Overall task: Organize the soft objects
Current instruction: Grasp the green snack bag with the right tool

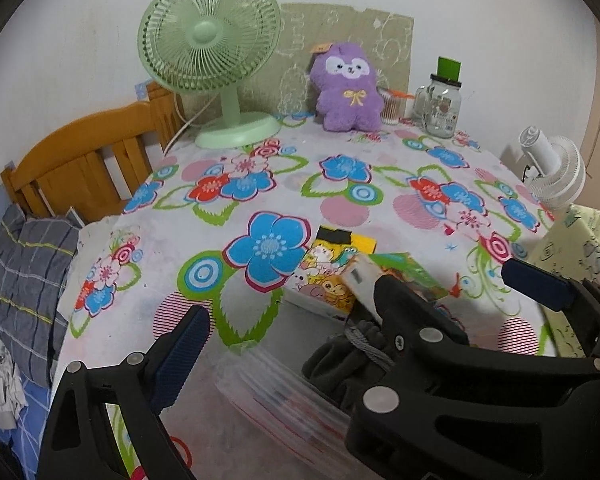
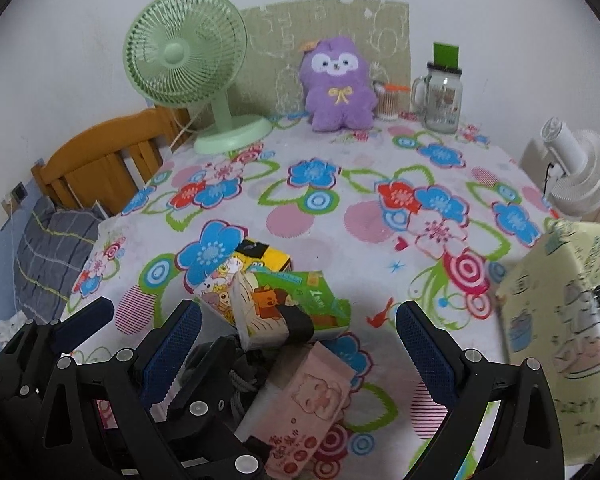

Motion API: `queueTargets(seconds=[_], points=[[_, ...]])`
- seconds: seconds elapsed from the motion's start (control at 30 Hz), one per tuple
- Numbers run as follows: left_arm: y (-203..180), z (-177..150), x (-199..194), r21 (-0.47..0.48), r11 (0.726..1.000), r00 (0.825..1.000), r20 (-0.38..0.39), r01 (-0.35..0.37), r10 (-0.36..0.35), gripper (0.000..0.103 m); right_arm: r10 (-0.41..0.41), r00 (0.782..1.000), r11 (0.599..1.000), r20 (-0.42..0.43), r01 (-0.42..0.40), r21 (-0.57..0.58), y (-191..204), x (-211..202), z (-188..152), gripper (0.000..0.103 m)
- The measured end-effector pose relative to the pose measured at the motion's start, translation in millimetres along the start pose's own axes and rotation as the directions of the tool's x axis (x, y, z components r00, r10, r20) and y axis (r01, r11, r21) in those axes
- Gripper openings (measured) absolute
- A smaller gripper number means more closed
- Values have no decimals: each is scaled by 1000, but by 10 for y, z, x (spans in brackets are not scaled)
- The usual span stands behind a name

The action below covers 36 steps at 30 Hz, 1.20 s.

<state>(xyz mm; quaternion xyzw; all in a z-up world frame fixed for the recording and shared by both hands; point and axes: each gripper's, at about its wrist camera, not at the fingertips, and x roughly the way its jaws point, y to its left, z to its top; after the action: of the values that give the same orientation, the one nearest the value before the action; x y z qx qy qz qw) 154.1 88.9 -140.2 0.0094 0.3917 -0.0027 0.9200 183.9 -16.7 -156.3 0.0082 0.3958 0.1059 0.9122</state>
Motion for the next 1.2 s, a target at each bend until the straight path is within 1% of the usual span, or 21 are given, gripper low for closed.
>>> queueTargets(seconds=[0.2,0.33,0.37,0.5,0.7,0.87,0.93,0.97,1.1,1.17,1.2], points=[[46,13,185,-10,1000,1000,-27,0,0,95,5,1000,1000,-29,-5,0,10,204,20,99],[12,28,257,-2,1000,999,-36,25,-25,95,0,999,1000,-41,0,-2,2,319,45,99],[-2,29,269,4,1000,999,-36,29,-29,94,-2,999,1000,-42,2,-5,0,345,51,99],[-6,40,336,3,1000,998,-46,30,-30,94,4,998,1000,-59,-3,9,-42,421,52,99],[-78,53,398,21,999,998,-54,40,-39,94,-21,996,999,-91,25,40,-160,503,59,99],[-151,71,466,39,998,996,-73,47,-44,94,-32,993,998,-114,37,43,-228,540,62,93],[-170,76,488,44,998,996,-79,47,-44,95,-34,992,998,-119,40,44,-240,546,62,88],[-179,77,495,47,998,996,-81,46,-42,96,-43,992,998,-120,48,43,-254,555,66,84],[-202,86,546,50,997,994,-99,54,-49,96,-41,991,998,-129,47,44,-293,593,74,80],[-211,95,564,48,998,994,-104,48,-43,96,-74,990,997,-116,78,26,-289,591,87,75],[-209,103,571,45,998,994,-101,40,-36,96,-78,990,996,-115,82,27,-302,595,91,75]])
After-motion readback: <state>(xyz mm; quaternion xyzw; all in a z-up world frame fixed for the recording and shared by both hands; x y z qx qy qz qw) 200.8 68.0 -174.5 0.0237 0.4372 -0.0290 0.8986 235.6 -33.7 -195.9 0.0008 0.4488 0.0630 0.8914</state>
